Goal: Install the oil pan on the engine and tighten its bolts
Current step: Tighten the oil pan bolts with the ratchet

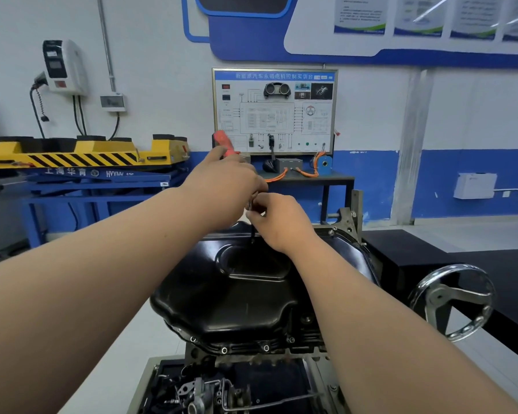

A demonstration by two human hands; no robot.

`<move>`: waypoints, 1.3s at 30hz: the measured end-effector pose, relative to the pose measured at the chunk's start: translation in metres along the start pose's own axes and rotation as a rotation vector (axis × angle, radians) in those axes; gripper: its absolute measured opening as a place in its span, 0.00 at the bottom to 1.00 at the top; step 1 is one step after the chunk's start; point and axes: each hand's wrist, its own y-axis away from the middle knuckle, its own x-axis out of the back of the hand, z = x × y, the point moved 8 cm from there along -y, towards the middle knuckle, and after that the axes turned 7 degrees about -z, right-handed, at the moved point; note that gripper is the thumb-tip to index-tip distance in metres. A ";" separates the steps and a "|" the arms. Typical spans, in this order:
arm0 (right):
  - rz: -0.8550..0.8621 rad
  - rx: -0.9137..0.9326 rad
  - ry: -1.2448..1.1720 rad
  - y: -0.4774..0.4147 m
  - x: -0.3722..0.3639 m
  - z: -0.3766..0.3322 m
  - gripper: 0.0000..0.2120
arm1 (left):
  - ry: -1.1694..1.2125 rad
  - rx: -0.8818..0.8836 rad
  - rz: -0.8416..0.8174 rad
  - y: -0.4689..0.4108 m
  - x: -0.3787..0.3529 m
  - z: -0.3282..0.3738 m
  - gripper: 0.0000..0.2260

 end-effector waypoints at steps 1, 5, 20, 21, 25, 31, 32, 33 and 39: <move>0.017 -0.016 -0.009 0.000 0.001 0.001 0.04 | -0.002 0.030 -0.006 0.000 0.000 -0.003 0.18; 0.048 -0.070 -0.051 0.000 0.002 0.008 0.06 | 0.174 0.194 -0.039 0.000 0.001 -0.014 0.11; 0.029 -0.052 -0.023 0.003 0.004 0.001 0.09 | 0.068 0.155 -0.009 0.006 0.002 -0.011 0.12; 0.025 -0.062 -0.013 0.003 0.004 0.001 0.10 | 0.086 0.186 -0.036 0.006 0.000 -0.012 0.15; -0.014 -0.086 0.088 0.004 0.004 0.001 0.10 | 0.270 0.304 -0.083 0.009 -0.004 -0.012 0.21; -0.022 -0.061 -0.031 0.002 0.001 -0.002 0.08 | 0.091 0.076 -0.127 0.002 0.002 0.005 0.19; -0.025 -0.058 -0.030 0.001 0.001 -0.003 0.08 | 0.053 0.049 -0.085 0.003 0.004 0.007 0.21; -0.022 -0.060 -0.027 0.002 0.002 -0.003 0.10 | 0.022 0.030 -0.046 0.003 0.005 0.009 0.21; 0.010 -0.075 -0.038 0.004 0.006 -0.001 0.12 | 0.118 0.192 -0.040 0.006 -0.001 -0.004 0.13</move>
